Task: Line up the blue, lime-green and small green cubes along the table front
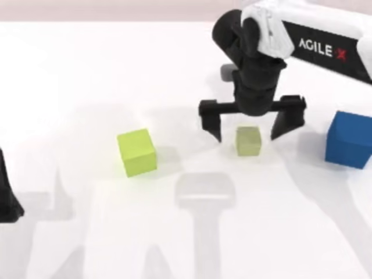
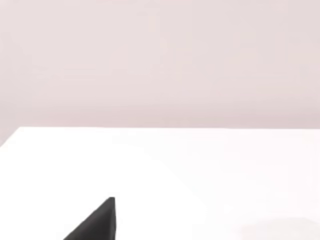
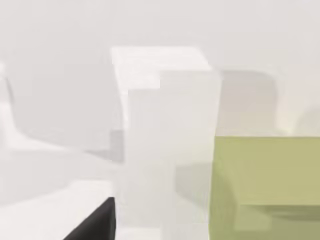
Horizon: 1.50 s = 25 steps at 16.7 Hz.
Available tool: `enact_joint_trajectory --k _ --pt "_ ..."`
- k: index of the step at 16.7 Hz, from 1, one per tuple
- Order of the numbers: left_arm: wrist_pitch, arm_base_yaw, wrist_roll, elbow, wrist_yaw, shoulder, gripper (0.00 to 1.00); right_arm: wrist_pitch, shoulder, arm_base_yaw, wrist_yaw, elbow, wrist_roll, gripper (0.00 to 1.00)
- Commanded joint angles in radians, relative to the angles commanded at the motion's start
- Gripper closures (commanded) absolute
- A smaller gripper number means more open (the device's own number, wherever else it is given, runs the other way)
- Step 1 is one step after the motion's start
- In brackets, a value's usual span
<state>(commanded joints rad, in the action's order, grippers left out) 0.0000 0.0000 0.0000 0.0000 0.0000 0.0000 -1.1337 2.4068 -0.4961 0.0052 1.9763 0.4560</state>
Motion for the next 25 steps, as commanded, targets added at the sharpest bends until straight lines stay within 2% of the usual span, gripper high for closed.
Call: enact_joint_trajectory --k 3,8,21,25 --pt "0.0 0.0 0.0 0.0 0.0 0.0 0.0 0.093 0.022 -0.002 0.0 -0.074 0.002 0.0" --pt "0.0 0.0 0.0 0.0 0.0 0.0 0.0 0.105 0.026 -0.002 0.0 -0.085 0.003 0.0" --pt "0.0 0.0 0.0 0.0 0.0 0.0 0.0 0.105 0.026 -0.002 0.0 -0.085 0.003 0.98" --pt "0.0 0.0 0.0 0.0 0.0 0.0 0.0 0.105 0.026 -0.002 0.0 -0.085 0.003 1.0"
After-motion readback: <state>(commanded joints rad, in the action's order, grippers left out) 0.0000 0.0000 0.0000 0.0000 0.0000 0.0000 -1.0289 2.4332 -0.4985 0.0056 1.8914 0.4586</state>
